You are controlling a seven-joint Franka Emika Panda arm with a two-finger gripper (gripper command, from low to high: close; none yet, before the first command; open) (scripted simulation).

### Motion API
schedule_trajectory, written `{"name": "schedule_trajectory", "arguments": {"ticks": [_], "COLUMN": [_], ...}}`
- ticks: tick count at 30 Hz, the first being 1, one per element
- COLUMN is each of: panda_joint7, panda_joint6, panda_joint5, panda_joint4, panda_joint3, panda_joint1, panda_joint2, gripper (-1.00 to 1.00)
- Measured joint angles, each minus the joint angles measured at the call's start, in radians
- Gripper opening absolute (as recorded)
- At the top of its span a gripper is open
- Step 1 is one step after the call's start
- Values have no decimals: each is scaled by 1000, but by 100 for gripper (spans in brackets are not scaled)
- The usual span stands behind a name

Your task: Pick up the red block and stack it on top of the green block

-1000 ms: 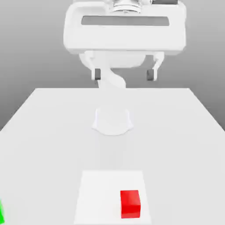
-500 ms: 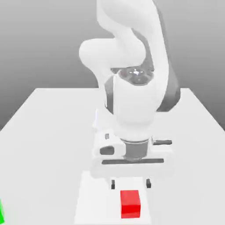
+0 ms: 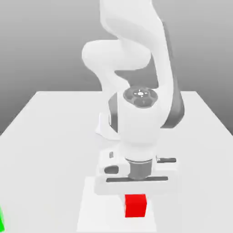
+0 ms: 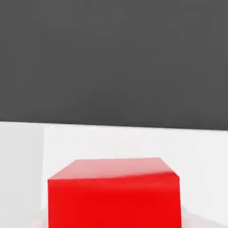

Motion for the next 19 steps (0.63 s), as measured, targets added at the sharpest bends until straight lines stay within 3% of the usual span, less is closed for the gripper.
{"name": "schedule_trajectory", "arguments": {"ticks": [12,15,16,19], "panda_joint7": [-97,-128,-135,-135], "panda_joint6": [-190,-142,-118,-118], "panda_joint5": [128,174,185,185], "panda_joint4": [305,367,373,373], "panda_joint3": [-236,-250,-245,-245], "panda_joint1": [-321,-387,-397,-397], "panda_joint2": [125,235,266,266], "gripper": [-100,-100,100,100]}}
